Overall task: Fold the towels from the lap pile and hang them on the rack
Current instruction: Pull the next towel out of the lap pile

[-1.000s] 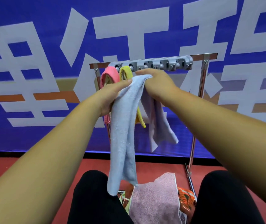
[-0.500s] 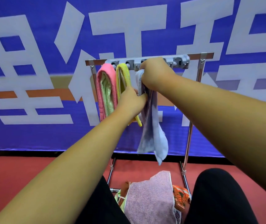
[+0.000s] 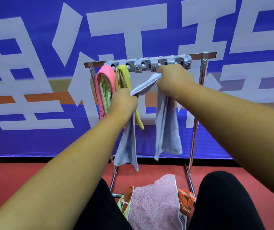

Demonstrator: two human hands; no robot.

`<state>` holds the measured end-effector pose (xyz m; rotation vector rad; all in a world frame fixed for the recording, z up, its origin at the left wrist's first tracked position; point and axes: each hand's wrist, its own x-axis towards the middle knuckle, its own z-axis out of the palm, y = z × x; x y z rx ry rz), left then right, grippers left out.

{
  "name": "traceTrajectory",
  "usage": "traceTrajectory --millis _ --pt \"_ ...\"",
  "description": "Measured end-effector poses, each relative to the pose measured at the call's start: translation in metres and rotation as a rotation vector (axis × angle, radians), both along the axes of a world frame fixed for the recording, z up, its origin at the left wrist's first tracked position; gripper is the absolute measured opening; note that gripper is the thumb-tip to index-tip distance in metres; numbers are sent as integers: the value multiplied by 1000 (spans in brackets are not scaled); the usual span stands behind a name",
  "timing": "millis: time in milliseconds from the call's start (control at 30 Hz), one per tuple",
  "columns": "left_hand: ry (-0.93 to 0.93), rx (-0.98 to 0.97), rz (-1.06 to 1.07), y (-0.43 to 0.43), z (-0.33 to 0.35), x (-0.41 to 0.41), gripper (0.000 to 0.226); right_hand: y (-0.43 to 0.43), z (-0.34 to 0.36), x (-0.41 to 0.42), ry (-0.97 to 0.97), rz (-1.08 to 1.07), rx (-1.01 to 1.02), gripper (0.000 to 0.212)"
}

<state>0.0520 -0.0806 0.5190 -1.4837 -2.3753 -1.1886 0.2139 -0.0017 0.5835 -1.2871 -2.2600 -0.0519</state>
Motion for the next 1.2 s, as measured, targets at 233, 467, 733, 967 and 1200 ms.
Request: traceTrajectory --millis 233,467,733,967,1200 --pt "141 29 18 -2 40 -2 18 6 -34 -4 -13 26 -133 16" --pt "212 30 29 -2 57 8 20 -10 -55 -26 119 65 -183 28" --pt "355 30 102 -9 59 -25 22 -8 -34 -41 185 54 -142 12" --pt "360 -11 150 5 75 -66 14 9 -1 -68 48 97 21 8" --pt "442 -47 230 31 107 -93 14 42 25 -96 -14 122 136 8"
